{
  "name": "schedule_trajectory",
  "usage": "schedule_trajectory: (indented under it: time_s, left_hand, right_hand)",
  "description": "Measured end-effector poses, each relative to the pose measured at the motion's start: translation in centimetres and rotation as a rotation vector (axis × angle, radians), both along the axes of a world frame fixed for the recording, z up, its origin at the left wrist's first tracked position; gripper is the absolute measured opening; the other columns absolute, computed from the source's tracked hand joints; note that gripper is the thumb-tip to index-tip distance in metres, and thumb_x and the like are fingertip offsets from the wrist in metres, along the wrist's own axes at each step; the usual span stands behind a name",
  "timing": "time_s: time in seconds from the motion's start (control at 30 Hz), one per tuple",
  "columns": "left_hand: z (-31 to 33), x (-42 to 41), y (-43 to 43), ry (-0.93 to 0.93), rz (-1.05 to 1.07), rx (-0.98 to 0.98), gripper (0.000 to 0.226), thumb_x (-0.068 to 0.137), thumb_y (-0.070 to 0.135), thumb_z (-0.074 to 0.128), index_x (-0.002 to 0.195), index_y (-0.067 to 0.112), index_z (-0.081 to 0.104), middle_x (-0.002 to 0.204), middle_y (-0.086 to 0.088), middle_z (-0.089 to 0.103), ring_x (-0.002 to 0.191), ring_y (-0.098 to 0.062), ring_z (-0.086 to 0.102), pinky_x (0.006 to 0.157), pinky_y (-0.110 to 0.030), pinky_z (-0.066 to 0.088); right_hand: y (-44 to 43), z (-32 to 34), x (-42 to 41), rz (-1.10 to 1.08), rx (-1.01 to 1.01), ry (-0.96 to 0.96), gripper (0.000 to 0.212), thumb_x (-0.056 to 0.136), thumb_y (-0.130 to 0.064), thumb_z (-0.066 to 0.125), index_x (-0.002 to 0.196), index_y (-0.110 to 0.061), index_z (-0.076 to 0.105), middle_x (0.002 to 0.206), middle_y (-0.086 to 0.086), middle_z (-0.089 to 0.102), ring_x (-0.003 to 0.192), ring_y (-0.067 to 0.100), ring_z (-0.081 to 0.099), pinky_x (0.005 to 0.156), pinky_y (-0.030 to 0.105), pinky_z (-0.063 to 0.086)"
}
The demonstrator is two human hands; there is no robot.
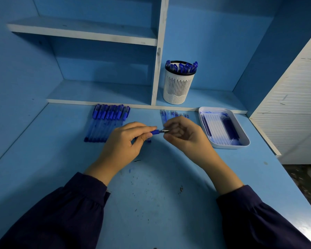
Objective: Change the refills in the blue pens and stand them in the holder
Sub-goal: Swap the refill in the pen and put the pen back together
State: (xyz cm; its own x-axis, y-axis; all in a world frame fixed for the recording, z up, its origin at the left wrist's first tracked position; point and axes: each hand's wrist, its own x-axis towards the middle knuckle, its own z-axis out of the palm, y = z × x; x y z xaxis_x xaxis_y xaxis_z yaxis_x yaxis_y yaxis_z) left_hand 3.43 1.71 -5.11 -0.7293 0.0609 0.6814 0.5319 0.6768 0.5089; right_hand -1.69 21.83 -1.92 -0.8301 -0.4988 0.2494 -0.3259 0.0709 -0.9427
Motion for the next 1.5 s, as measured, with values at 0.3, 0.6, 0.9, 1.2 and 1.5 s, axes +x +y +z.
schedule_trajectory:
  time_s: [0.3, 0.6, 0.9, 1.2, 1.5]
  left_hand:
    - [0.1, 0.1, 0.1, 0.0, -0.003, -0.01, 0.024, 0.092, 0.015, 0.064, 0.114, 0.014, 0.073, 0.095, 0.006, 0.07, 0.082, -0.005, 0.064, 0.069, -0.027, 0.055]
    - [0.1, 0.2, 0.0, -0.01, -0.001, -0.013, 0.024, 0.092, 0.016, 0.064, 0.115, 0.014, 0.073, 0.095, 0.005, 0.071, 0.082, -0.005, 0.064, 0.069, -0.027, 0.055]
    - [0.0, 0.1, 0.0, -0.01, -0.002, -0.009, 0.024, 0.092, 0.015, 0.064, 0.114, 0.013, 0.073, 0.094, 0.005, 0.071, 0.081, -0.005, 0.064, 0.069, -0.028, 0.055]
    - [0.1, 0.2, 0.0, 0.004, 0.003, 0.006, 0.023, 0.088, 0.005, 0.07, 0.109, 0.011, 0.074, 0.09, 0.003, 0.07, 0.079, -0.005, 0.063, 0.064, -0.029, 0.054]
    - [0.3, 0.0, -0.6, -0.041, 0.062, 0.033, 0.021, 0.091, 0.008, 0.068, 0.111, 0.012, 0.074, 0.094, 0.006, 0.07, 0.085, -0.001, 0.062, 0.074, -0.015, 0.05]
  right_hand:
    - [0.0, 0.0, 0.1, 0.001, -0.002, -0.019, 0.015, 0.087, 0.001, 0.066, 0.099, -0.008, 0.066, 0.082, -0.001, 0.066, 0.072, 0.008, 0.06, 0.071, 0.017, 0.047]
    - [-0.1, 0.0, 0.3, -0.016, 0.043, 0.016, 0.009, 0.088, -0.011, 0.068, 0.097, -0.009, 0.067, 0.078, 0.004, 0.067, 0.07, 0.015, 0.06, 0.066, 0.021, 0.048]
    - [-0.2, -0.2, 0.1, -0.034, 0.065, 0.05, 0.009, 0.086, -0.007, 0.07, 0.092, -0.013, 0.069, 0.071, -0.007, 0.066, 0.064, 0.005, 0.058, 0.065, 0.014, 0.045]
    - [-0.6, -0.4, 0.5, -0.129, 0.113, 0.195, 0.013, 0.084, -0.001, 0.07, 0.087, -0.013, 0.07, 0.073, -0.013, 0.065, 0.066, 0.0, 0.059, 0.068, 0.01, 0.043]
    - [-2.3, -0.9, 0.7, -0.16, -0.033, -0.107, 0.013, 0.086, -0.005, 0.069, 0.1, -0.007, 0.068, 0.081, -0.002, 0.069, 0.072, 0.002, 0.063, 0.07, 0.013, 0.048]
